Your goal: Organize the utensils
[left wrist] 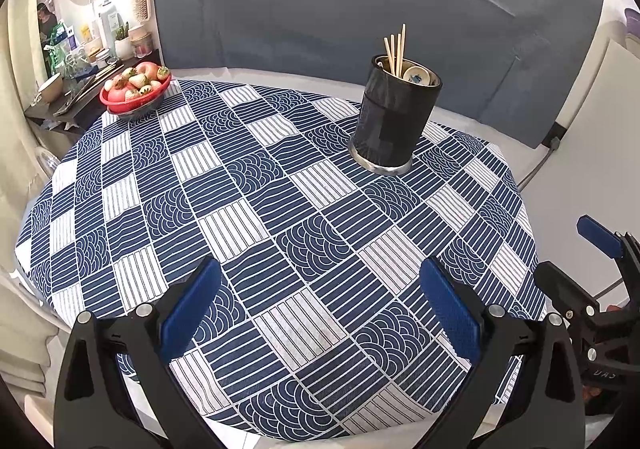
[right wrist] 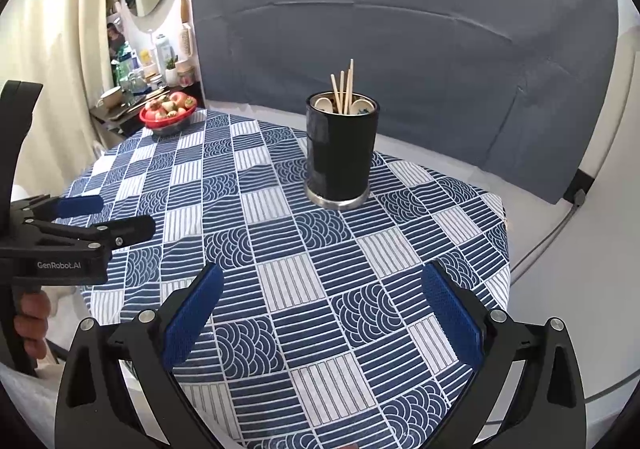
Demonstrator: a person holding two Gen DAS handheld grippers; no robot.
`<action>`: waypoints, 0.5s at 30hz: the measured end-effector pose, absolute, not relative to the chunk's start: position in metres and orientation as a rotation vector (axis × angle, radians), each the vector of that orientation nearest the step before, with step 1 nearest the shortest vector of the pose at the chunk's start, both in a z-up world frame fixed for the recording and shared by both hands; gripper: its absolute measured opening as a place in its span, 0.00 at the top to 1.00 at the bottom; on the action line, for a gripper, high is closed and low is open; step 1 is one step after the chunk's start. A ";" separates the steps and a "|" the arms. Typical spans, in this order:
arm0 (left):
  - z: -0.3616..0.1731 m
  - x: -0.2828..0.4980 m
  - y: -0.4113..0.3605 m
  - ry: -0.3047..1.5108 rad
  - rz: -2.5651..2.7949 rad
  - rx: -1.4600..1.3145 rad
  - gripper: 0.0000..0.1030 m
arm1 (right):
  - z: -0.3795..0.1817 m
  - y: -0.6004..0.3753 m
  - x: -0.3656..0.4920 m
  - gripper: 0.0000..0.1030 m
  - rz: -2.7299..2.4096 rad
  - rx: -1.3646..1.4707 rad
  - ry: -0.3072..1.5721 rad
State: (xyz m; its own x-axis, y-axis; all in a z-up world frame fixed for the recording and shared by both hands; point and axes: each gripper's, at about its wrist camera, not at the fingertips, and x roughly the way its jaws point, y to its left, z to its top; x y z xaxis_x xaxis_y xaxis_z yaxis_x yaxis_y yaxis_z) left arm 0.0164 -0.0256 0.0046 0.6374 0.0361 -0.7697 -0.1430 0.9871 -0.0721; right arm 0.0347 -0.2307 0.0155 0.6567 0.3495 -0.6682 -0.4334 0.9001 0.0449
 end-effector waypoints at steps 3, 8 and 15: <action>0.005 0.017 -0.026 0.870 0.104 -0.123 0.06 | 0.015 -0.232 0.035 0.08 0.443 -0.117 0.730; 0.006 0.017 -0.027 0.866 0.101 -0.106 0.06 | 0.014 -0.232 0.037 0.08 0.446 -0.116 0.732; 0.005 0.018 -0.027 0.873 0.104 -0.112 0.06 | 0.013 -0.232 0.037 0.08 0.451 -0.112 0.736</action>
State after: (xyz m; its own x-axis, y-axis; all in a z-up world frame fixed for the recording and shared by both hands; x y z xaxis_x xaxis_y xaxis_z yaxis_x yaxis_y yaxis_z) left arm 0.0177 -0.0270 0.0051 0.6385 0.0455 -0.7683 -0.1368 0.9891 -0.0551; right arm 0.0374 -0.2320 0.0135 0.6503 0.3571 -0.6705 -0.4346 0.8988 0.0571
